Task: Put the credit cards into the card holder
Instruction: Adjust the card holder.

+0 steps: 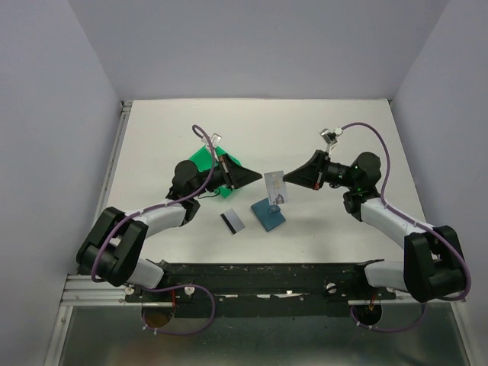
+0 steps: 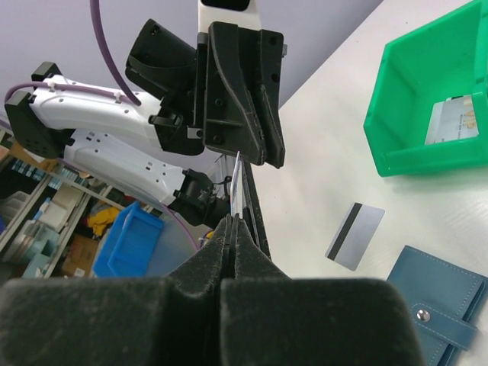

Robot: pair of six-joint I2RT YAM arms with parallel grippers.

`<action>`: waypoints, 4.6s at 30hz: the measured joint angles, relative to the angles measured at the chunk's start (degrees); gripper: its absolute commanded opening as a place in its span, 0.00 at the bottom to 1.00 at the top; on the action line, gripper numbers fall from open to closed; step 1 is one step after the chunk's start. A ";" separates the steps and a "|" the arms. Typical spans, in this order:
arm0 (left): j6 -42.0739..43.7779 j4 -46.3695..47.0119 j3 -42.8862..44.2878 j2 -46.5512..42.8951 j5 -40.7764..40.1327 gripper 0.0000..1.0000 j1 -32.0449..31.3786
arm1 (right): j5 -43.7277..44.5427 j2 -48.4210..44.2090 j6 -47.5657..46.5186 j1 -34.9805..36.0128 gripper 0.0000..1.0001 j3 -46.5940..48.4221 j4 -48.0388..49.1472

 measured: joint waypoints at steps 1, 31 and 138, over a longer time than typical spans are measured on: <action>-0.09 0.07 0.00 0.00 0.13 0.25 -0.02 | 0.00 0.02 -0.02 0.00 0.00 0.00 -0.04; -1.86 3.19 2.38 3.85 1.05 0.40 -2.51 | -0.07 0.02 -3.15 -0.07 0.00 0.04 -5.90; -0.26 6.16 17.62 23.65 8.76 0.00 2.05 | 14.73 3.37 -25.20 -0.42 0.55 15.78 -39.85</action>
